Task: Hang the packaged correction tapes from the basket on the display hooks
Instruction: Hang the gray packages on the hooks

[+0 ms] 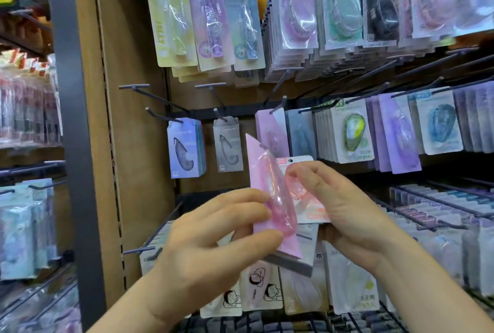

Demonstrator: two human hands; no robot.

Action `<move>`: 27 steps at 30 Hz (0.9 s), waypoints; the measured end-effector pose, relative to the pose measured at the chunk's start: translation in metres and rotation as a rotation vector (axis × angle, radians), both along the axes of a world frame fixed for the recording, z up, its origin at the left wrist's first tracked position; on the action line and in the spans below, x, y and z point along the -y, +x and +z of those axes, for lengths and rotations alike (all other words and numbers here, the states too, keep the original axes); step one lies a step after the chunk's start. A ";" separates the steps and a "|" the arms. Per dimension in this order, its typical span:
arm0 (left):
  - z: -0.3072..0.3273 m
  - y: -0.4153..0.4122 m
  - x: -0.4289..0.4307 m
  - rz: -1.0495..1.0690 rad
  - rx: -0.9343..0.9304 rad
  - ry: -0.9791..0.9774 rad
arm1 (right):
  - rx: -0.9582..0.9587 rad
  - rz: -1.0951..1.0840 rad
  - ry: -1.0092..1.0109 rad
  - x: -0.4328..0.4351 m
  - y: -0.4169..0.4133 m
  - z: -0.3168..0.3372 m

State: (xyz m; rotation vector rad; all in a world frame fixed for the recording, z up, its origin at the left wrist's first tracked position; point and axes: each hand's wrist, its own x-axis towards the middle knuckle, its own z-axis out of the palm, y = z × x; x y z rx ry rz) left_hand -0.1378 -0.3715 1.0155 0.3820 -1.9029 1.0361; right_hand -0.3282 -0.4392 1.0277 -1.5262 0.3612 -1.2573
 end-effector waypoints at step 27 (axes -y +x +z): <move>0.092 -0.053 0.046 -0.395 -0.891 1.204 | -0.082 -0.119 -0.301 -0.002 -0.015 0.013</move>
